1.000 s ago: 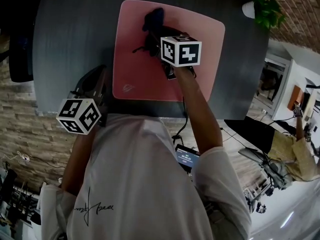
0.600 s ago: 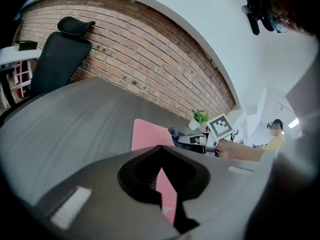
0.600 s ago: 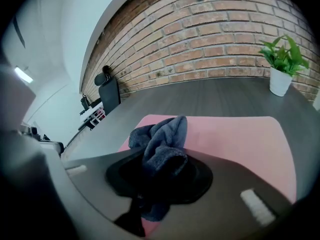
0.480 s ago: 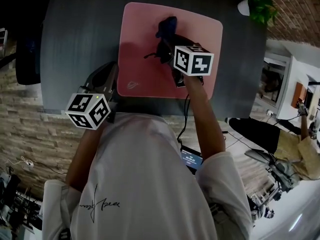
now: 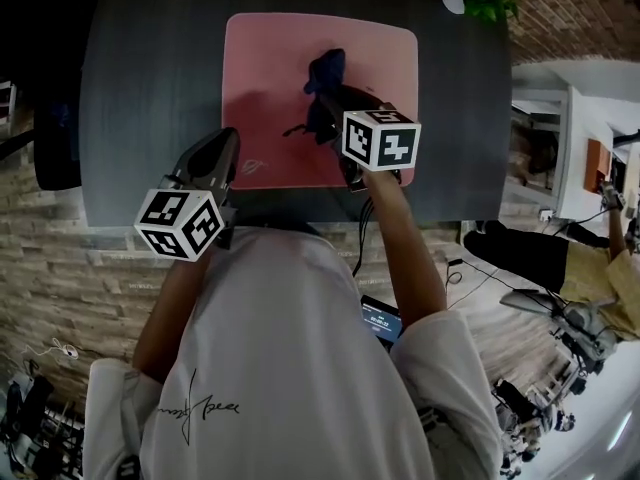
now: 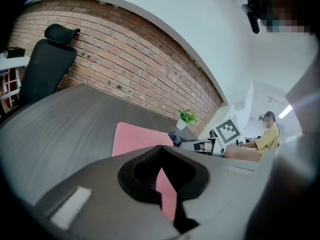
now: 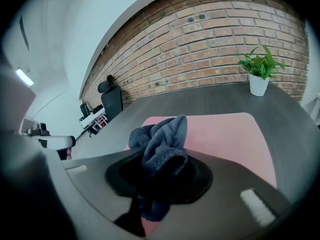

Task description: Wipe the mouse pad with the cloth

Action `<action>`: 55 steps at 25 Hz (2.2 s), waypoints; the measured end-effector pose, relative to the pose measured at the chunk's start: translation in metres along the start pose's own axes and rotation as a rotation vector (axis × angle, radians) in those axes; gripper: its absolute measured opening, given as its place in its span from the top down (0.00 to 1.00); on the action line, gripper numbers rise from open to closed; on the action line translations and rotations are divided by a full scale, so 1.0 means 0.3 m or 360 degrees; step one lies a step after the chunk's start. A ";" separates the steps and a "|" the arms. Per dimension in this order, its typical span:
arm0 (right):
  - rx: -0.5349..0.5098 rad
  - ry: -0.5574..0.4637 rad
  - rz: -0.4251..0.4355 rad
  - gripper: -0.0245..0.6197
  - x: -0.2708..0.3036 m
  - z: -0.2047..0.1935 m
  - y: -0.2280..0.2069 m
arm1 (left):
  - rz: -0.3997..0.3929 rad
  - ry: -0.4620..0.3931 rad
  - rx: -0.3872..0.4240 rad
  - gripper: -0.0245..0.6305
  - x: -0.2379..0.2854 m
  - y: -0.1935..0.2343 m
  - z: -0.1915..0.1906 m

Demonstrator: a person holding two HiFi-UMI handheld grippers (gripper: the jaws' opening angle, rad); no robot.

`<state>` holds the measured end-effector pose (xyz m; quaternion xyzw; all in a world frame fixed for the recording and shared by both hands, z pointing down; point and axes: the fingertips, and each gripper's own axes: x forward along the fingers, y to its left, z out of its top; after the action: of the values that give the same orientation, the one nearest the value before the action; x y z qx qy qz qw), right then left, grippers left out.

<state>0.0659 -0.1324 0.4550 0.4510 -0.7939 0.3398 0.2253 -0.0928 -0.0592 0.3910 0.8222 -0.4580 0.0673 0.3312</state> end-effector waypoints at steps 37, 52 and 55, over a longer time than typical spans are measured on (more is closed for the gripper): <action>-0.0017 -0.0444 0.0151 0.81 -0.621 -0.150 0.298 | -0.0185 -0.0123 0.0252 0.95 -0.182 -0.318 0.000; 0.0027 -0.0469 0.0106 0.82 -0.660 -0.190 0.264 | -0.0207 -0.0062 0.0297 0.95 -0.179 -0.339 -0.059; 0.0035 -0.0455 0.0103 0.82 -0.660 -0.194 0.255 | -0.0214 -0.0034 0.0299 0.95 -0.180 -0.345 -0.082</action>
<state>0.0998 0.0499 0.3366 0.4714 -0.8283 0.2880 0.0939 -0.0365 0.0314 0.3376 0.8792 -0.3968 0.0790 0.2516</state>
